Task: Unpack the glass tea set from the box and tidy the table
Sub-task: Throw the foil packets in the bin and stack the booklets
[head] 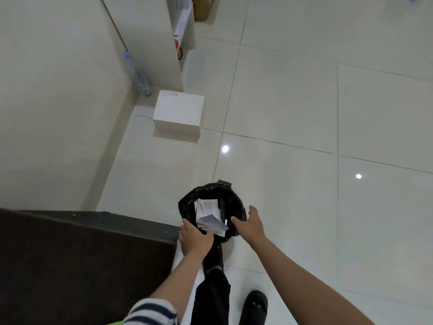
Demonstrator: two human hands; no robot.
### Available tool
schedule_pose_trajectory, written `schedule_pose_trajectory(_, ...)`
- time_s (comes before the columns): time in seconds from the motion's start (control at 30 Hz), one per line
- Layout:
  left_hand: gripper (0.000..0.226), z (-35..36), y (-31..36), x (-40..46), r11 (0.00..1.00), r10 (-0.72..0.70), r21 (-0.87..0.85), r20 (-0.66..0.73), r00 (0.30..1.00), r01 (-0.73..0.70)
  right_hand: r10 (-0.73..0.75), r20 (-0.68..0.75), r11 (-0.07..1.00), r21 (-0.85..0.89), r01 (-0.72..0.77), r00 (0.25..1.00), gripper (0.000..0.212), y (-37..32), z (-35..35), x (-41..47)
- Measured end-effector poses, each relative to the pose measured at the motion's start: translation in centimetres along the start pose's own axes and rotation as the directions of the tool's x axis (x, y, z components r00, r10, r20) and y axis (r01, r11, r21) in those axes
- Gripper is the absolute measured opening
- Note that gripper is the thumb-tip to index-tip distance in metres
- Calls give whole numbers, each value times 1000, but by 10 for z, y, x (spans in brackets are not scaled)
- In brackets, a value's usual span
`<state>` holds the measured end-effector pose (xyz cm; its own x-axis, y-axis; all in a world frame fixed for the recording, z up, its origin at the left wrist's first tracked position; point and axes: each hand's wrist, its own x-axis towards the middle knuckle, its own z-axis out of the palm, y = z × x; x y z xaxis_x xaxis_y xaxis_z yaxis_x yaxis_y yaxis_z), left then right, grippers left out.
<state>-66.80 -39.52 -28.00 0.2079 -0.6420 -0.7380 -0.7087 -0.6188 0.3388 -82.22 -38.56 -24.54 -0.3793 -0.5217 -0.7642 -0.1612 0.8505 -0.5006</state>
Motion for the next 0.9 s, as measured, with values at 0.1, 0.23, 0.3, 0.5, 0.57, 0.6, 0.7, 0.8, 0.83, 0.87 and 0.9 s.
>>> schedule_pose_trajectory(0.1,91,7,0,0,1000,-19,-6,28,999,20,7,16,999,-39,-6,1000,59,3,0,3)
schedule_pose_trajectory(0.23,78,12,-1,-8,999,-24,-22,38,999,25,-13,38,995,-97,16,999,59,8,8,-4)
schedule_pose_trajectory(0.3,76,8,0,-15,999,-11,-38,34,999,12,-43,47,991,-121,49,998,55,8,11,-12)
schedule_pose_trajectory(0.5,64,-10,0,-48,991,13,-131,-34,999,-17,-134,99,981,-130,146,986,47,10,14,-42)
schedule_pose_trajectory(0.57,61,-16,-2,-65,987,20,-157,-60,998,-29,-181,110,974,-116,193,977,43,8,11,-56)
schedule_pose_trajectory(0.6,60,-19,-3,-75,984,25,-176,-73,997,-38,-204,118,970,-107,217,972,41,6,10,-63)
schedule_pose_trajectory(0.7,61,-27,-6,-116,960,44,-269,-127,991,-77,-287,145,951,-78,300,947,33,2,4,-89)
schedule_pose_trajectory(0.8,54,-29,-15,-155,914,73,-373,-243,967,-162,-398,143,913,-34,406,906,24,-3,-1,-117)
schedule_pose_trajectory(0.83,50,-30,-19,-169,891,81,-408,-293,953,-201,-438,140,896,-4,443,888,20,-5,-3,-127)
schedule_pose_trajectory(0.87,44,-29,-23,-181,865,81,-441,-348,934,-239,-480,137,876,18,482,866,17,-7,-4,-137)
schedule_pose_trajectory(0.9,37,-29,-28,-193,837,68,-474,-404,912,-272,-516,137,855,27,517,846,16,-10,-5,-147)
